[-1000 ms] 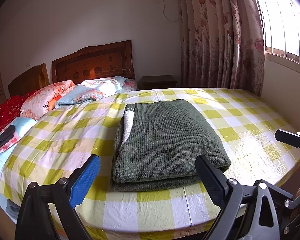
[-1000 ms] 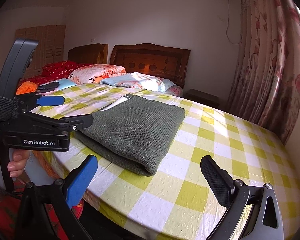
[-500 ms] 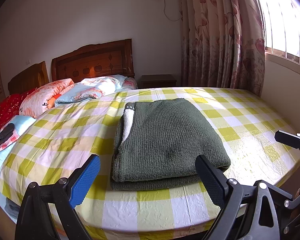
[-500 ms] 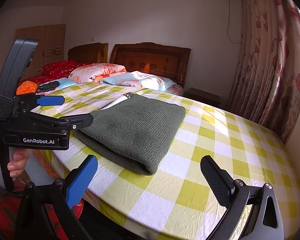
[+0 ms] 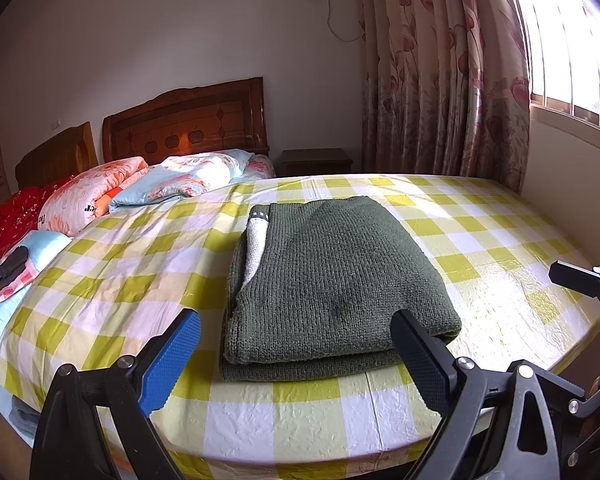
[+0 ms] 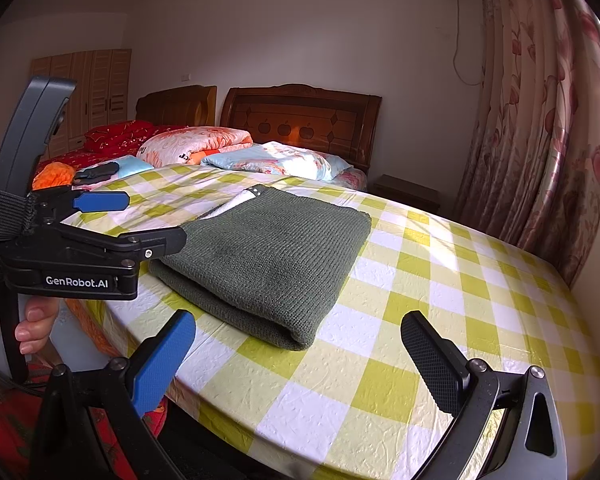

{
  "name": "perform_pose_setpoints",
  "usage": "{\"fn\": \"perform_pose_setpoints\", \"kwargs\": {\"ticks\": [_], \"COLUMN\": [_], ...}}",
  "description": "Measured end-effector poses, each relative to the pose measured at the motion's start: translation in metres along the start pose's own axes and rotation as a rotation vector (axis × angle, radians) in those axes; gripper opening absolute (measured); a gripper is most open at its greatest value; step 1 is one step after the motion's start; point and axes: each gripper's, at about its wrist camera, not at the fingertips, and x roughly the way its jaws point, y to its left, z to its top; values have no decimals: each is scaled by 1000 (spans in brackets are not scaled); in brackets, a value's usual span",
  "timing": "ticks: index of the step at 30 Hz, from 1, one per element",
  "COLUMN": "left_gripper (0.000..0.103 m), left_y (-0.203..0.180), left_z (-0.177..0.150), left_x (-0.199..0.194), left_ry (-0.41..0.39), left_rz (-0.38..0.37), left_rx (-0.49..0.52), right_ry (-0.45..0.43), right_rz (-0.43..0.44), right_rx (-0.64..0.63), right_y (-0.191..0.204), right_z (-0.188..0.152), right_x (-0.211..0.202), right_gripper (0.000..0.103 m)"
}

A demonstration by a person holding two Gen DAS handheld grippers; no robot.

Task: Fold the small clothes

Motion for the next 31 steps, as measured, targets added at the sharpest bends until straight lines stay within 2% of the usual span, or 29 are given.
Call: {"fn": "perform_pose_setpoints", "kwargs": {"ticks": [24, 31], "left_gripper": [97, 97], "left_y": [0, 1], "left_z": [0, -2], "left_x": [0, -1], "left_ry": [-2, -9], "left_rz": [8, -31], "left_rx": [2, -12], "right_ry": [7, 8], "right_rz": [4, 3], "right_rx": [3, 3], "right_y": [3, 3], "right_z": [-3, -3], "right_x": [1, 1], "right_gripper": [103, 103]}}
